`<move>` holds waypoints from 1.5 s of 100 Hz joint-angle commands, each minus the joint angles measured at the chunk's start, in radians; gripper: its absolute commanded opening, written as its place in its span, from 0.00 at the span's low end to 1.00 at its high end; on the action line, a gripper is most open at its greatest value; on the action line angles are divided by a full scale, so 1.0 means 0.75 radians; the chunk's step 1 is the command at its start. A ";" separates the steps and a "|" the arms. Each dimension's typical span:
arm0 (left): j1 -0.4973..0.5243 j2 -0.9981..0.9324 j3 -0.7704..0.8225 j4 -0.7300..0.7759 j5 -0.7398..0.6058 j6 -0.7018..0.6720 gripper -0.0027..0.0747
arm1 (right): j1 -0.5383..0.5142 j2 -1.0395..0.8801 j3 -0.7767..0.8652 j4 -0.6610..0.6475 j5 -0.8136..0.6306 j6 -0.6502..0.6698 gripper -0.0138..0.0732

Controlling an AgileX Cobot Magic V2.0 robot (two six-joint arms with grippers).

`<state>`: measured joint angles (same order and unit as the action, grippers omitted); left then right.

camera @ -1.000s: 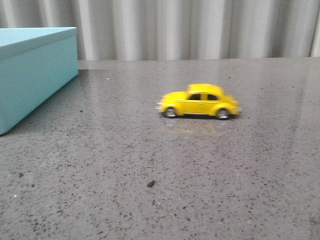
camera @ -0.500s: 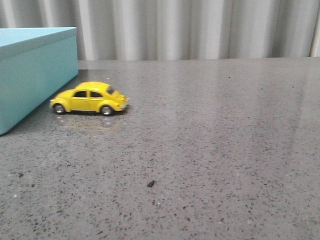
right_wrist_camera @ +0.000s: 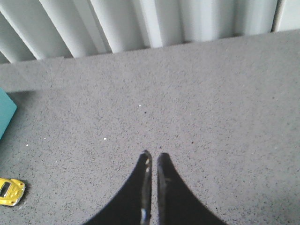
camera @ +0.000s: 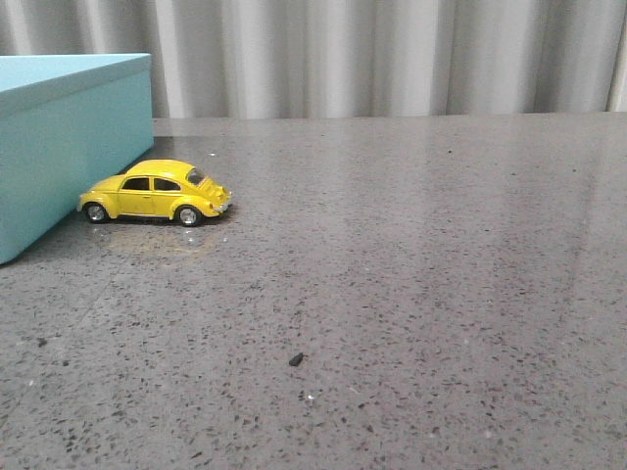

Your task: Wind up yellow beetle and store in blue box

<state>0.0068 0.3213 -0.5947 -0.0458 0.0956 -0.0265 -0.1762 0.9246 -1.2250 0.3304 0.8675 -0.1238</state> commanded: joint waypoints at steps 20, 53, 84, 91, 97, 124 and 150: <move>0.000 0.425 -0.338 0.002 0.105 -0.007 0.01 | -0.003 -0.275 0.261 0.025 -0.264 -0.017 0.09; -0.120 0.791 -0.597 0.002 0.176 0.190 0.01 | -0.003 -0.405 0.434 0.025 -0.271 -0.017 0.09; -0.326 1.083 -0.824 0.002 0.428 0.405 0.01 | -0.003 -0.411 0.435 0.025 -0.274 -0.017 0.09; -0.367 1.124 -0.845 0.002 0.452 0.490 0.04 | -0.003 -0.411 0.435 0.025 -0.271 -0.017 0.09; -0.399 1.148 -0.851 0.002 0.455 0.555 0.12 | -0.003 -0.411 0.435 0.025 -0.271 -0.017 0.09; -0.540 1.171 -0.851 0.027 0.466 0.631 0.72 | -0.003 -0.411 0.446 0.025 -0.280 -0.017 0.09; -0.588 1.200 -0.851 -0.068 0.484 0.630 0.66 | -0.003 -0.411 0.462 0.028 -0.293 -0.017 0.09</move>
<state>-0.4233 1.2331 -1.1954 -0.0311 0.5173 0.4478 -0.1762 0.6167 -0.8561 0.3326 0.7295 -0.1280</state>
